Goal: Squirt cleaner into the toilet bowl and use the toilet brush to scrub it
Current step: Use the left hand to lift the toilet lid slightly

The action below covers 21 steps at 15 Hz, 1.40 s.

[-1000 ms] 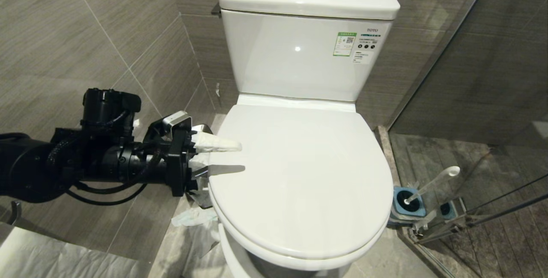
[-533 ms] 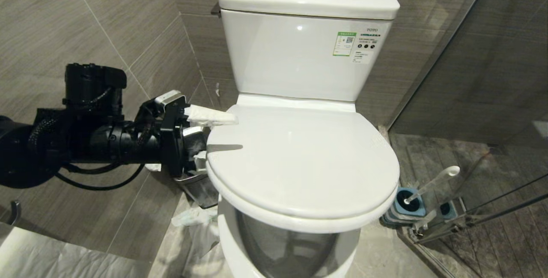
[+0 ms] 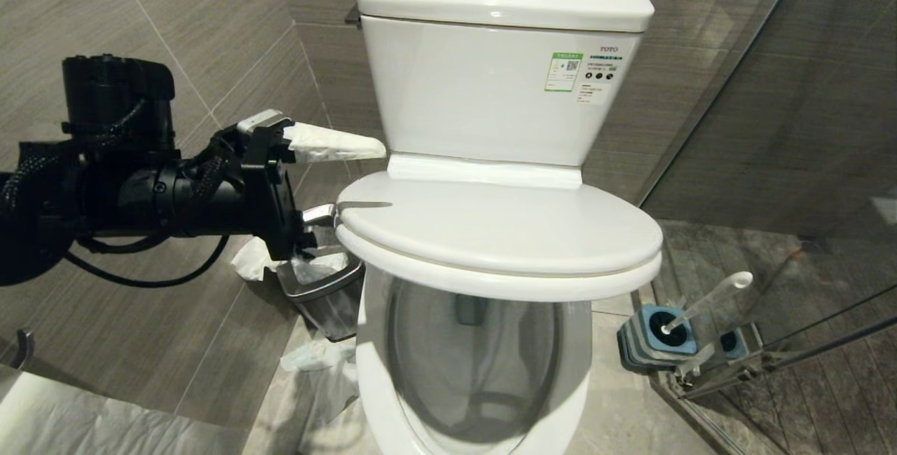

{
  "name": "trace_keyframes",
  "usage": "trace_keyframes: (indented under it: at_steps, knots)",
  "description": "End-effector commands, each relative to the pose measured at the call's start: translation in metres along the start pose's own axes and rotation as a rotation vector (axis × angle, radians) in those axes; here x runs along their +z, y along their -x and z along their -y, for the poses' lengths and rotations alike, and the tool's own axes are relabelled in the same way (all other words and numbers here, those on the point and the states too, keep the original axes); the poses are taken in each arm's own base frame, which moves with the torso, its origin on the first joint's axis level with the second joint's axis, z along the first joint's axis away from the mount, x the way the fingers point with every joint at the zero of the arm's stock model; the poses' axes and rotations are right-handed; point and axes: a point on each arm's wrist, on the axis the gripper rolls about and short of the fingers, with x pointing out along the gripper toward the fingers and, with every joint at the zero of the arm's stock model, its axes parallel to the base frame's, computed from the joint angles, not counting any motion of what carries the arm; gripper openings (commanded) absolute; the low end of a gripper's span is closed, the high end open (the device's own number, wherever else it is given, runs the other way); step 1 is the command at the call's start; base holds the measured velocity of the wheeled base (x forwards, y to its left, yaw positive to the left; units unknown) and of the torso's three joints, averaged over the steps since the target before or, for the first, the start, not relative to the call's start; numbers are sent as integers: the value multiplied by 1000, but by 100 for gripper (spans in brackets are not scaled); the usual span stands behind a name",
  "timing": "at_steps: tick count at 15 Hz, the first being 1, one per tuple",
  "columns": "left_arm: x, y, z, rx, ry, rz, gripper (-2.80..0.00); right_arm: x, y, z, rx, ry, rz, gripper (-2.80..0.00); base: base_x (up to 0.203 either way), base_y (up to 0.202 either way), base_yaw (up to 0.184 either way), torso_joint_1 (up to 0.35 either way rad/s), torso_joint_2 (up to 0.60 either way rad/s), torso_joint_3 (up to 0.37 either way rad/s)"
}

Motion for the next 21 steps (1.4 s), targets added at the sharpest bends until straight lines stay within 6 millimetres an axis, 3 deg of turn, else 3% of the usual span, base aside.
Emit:
trace_keyframes:
  at_steps: [1,14,21]
  knots:
    - [-1,0,11,-20,-18,-7,0,0,0,0,2,0,-1,-280,0,0,0,0,0,0]
    - [5,-17,53,-169,-69,-20,0,0,0,0,1,0,-1,-280,0,0,0,0,0,0]
    - [5,-16,56,-176,-81,-7,0,0,0,0,1,0,-1,-280,0,0,0,0,0,0]
